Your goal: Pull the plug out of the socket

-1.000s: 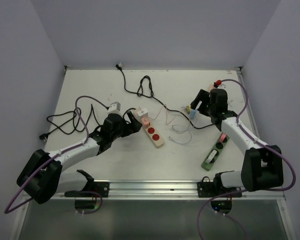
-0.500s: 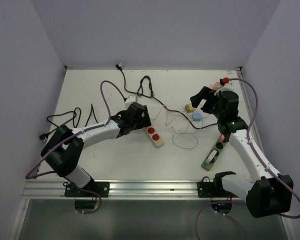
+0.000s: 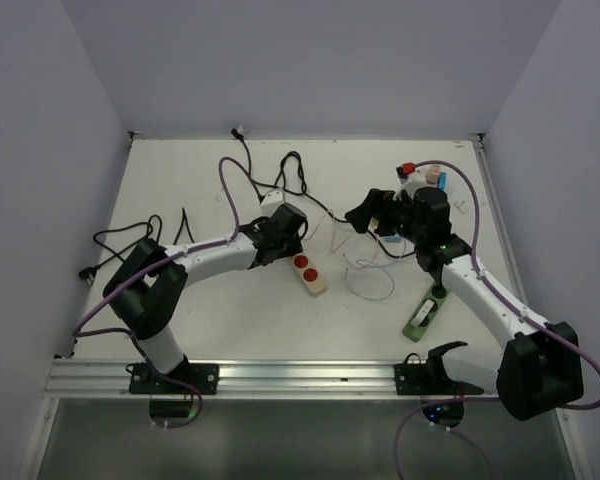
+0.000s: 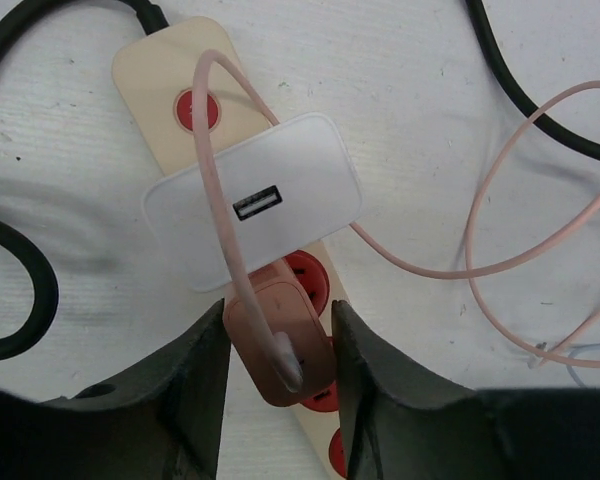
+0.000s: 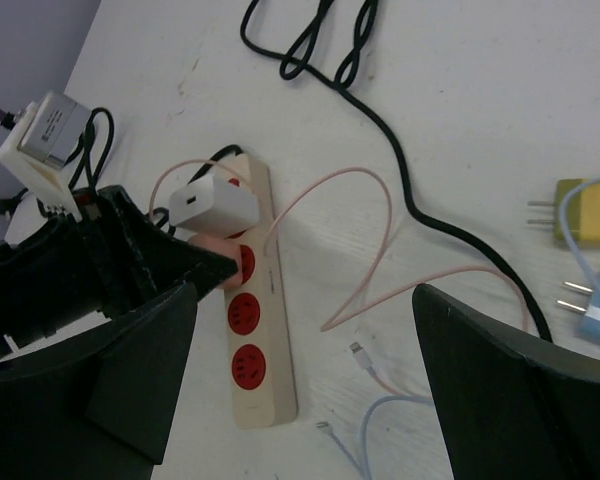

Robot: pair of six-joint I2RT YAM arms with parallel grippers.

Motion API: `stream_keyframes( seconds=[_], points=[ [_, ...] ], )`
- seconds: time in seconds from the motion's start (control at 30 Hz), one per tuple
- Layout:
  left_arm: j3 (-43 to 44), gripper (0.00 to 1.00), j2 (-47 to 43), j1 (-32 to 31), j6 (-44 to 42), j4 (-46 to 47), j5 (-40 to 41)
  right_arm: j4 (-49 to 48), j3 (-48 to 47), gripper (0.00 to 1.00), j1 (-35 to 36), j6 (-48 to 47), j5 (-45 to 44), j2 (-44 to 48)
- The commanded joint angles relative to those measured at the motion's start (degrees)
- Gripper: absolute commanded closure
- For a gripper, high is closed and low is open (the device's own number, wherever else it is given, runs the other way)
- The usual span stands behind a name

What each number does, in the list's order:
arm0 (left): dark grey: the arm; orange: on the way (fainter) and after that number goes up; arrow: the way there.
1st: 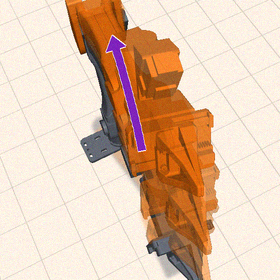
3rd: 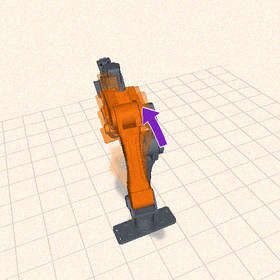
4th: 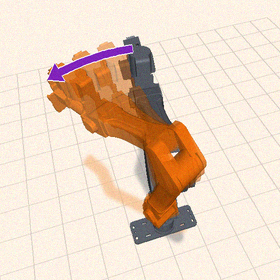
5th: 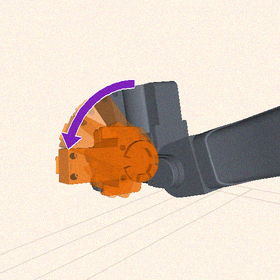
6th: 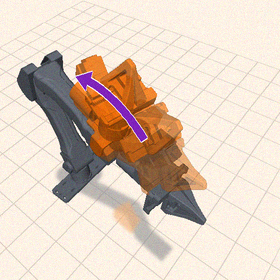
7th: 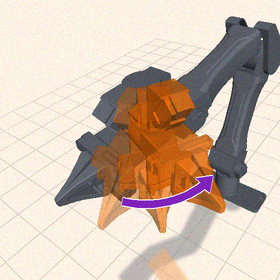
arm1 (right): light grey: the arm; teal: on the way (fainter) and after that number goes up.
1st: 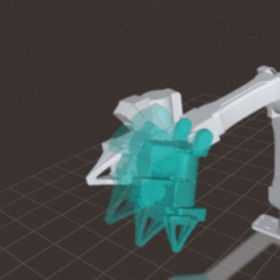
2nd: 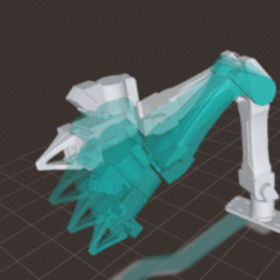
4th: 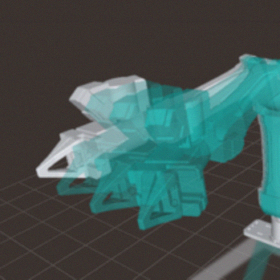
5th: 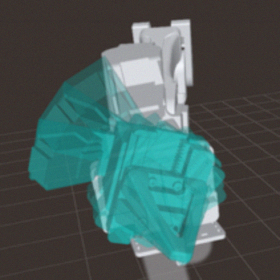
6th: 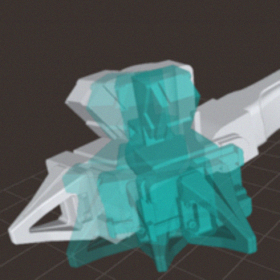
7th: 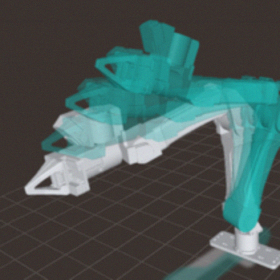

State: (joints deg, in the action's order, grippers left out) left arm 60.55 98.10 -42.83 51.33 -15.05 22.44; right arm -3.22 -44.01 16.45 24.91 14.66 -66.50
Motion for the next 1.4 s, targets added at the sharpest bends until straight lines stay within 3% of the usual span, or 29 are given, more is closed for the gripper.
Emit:
stream_keyframes(
  seconds=[0.0,0.03,0.13,0.23,0.53,0.77,1.13,1.37],
  points=[
    [-0.52,0.59,-0.89,0.03,1.75,-1.04,3.32,-4.41,-0.99,0.08,2.71,-1.88,5.72,-2.14],
    [-0.96,0.71,-1.77,0.03,1.84,-0.51,3.23,-5.12,-0.99,0.08,3.15,-1.53,6.87,-2.75],
    [-3.51,0.91,-4.22,0.03,2.72,1.07,3.32,-8.28,0.15,0.08,4.47,1.1,9.77,-5.48],
    [-7.37,1.0,-8.17,0.11,3.25,4.49,3.05,-11.01,1.2,0.08,6.92,2.51,10.75,-8.11],
    [-24.07,1.0,-20.66,2.4,5.44,25.14,-2.39,-21.03,6.04,0.1,12.99,10.86,7.94,-16.72],
    [-33.21,1.0,-24.45,3.72,7.38,39.55,-6.52,-28.31,6.13,0.12,19.41,14.55,6.88,-22.78],
    [-40.25,1.0,-27.44,4.33,8.0,50.55,-7.76,-28.77,4.2,0.15,23.89,15.87,0.64,-30.44],
    [-44.29,1.0,-27.62,4.77,8.0,57.31,-8.99,-30.26,2.0,0.18,26.0,16.4,2.3,-34.57]
  ],
)
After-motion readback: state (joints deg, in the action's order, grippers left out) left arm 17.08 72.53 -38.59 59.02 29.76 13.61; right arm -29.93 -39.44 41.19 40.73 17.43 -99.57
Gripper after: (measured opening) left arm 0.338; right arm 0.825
